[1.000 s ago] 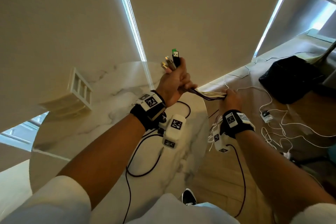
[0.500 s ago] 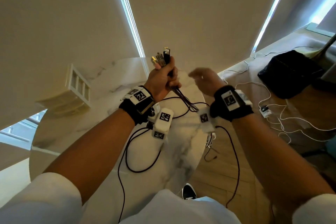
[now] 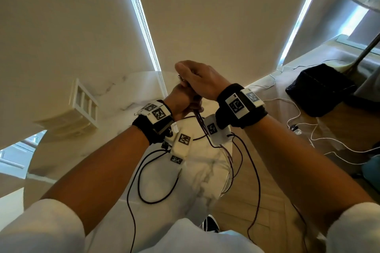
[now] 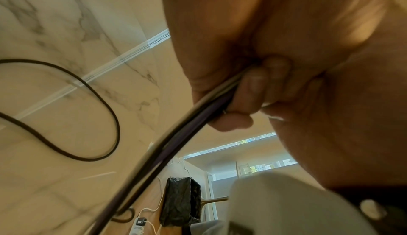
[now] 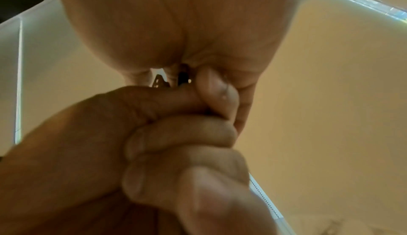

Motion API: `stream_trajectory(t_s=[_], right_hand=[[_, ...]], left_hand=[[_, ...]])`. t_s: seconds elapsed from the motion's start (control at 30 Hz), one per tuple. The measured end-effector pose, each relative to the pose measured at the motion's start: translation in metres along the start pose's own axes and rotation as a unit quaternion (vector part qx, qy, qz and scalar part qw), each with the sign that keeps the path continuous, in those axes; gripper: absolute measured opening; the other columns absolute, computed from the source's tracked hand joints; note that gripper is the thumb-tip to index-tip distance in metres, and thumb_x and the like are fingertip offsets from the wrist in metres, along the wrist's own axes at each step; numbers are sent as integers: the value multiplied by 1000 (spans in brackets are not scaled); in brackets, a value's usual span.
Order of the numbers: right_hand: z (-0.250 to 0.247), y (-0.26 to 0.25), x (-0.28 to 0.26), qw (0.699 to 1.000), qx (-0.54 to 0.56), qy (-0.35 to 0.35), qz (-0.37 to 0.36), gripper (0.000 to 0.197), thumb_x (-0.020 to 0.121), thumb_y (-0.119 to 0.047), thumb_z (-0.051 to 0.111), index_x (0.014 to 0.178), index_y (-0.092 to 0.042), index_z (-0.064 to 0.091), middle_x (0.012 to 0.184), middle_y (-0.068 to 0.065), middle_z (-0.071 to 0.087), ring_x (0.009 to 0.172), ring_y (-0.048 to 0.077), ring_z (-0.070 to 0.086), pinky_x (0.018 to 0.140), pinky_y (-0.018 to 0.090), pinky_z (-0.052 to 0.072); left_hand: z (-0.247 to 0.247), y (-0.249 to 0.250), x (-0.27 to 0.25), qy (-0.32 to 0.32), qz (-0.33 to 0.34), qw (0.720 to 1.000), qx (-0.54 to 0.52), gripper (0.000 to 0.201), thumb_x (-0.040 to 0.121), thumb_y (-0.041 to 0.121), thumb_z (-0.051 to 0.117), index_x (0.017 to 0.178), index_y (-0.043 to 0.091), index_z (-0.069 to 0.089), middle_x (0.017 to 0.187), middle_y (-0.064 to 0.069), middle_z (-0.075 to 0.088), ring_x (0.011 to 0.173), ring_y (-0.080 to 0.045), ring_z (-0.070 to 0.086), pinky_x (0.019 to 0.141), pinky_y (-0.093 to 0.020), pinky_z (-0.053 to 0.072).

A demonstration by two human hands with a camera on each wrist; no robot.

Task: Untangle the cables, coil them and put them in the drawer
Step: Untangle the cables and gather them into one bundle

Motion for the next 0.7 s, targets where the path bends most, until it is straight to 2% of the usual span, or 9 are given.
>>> stream_trajectory(t_s=[0.07, 0.2, 0.3, 0.4, 0.43, 0.5, 0.57, 0.63, 0.7], right_hand=[[-3, -2, 3, 1000, -12, 10, -9, 22, 99, -45, 39, 94, -34, 58, 75, -14, 56, 71, 0, 54, 67, 18, 41], [-4, -12, 7, 998, -51, 16, -39, 27, 99, -38, 43, 86, -20, 58, 71, -11, 54, 67, 3, 52, 65, 21, 40], [1, -14, 6, 1000, 3, 23, -20, 31, 99, -40, 41, 113, -19, 58, 75, -13, 56, 73, 3, 56, 74, 24, 46], [10, -10, 1, 991, 129, 45, 4, 47, 100, -45, 33, 144, -27, 32, 114, -5, 61, 97, 5, 58, 91, 27, 45], [15, -8, 0, 988, 147, 39, 17, 51, 100, -47, 30, 147, -28, 24, 130, -1, 55, 106, 5, 53, 95, 27, 41], [30, 1, -1, 984, 166, -13, 64, 57, 99, -52, 29, 149, -29, 20, 143, 1, 45, 122, 10, 46, 103, 31, 36], [52, 13, -2, 969, 177, -108, 132, 54, 97, -56, 31, 145, -29, 32, 136, 4, 53, 123, 17, 51, 102, 36, 40], [85, 22, -4, 951, 159, -203, 168, 47, 98, -52, 34, 133, -25, 49, 112, 4, 66, 104, 16, 62, 93, 32, 46], [121, 23, -4, 940, 163, -251, 162, 36, 100, -41, 38, 116, -17, 59, 84, 3, 65, 78, 15, 61, 81, 29, 46]], left_hand=[[3, 2, 2, 8, 8, 1000, 0, 19, 100, 4, 29, 87, 8, 41, 40, 2, 33, 37, -13, 33, 47, -28, 42], [4, 6, 3, 24, 19, 1000, -3, 13, 102, 3, 28, 96, 4, 40, 48, 1, 46, 39, -10, 46, 47, -28, 46], [-4, 6, 4, 0, 26, 999, -35, 20, 100, 1, 29, 87, 7, 43, 49, 0, 42, 41, -10, 41, 48, -27, 43], [-20, 3, -1, -16, 29, 997, -67, 23, 97, 0, 37, 80, 7, 49, 47, 3, 41, 45, -10, 38, 48, -26, 40], [-29, 0, -5, -6, 30, 997, -71, 22, 98, 2, 39, 80, 8, 51, 48, 4, 44, 46, -9, 39, 50, -26, 41], [-51, -8, -13, 26, 32, 994, -98, 23, 100, 14, 41, 81, 9, 52, 52, 4, 50, 47, -9, 42, 53, -28, 44], [-78, -14, -21, 68, 28, 983, -167, 34, 101, 28, 39, 77, 10, 53, 52, 2, 50, 48, -10, 44, 59, -29, 48], [-105, -19, -31, 108, 27, 961, -251, 40, 101, 36, 35, 73, 12, 52, 51, 1, 48, 50, -13, 46, 64, -30, 50], [-128, -26, -40, 149, 28, 940, -304, 41, 101, 40, 35, 73, 15, 50, 50, 2, 46, 53, -14, 48, 69, -32, 52]])
Point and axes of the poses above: each hand's wrist, its own x-axis towards the middle knuckle, its own z-axis out of the palm, y = z × x, the point moved 1 cm from there along x, towards the middle knuckle
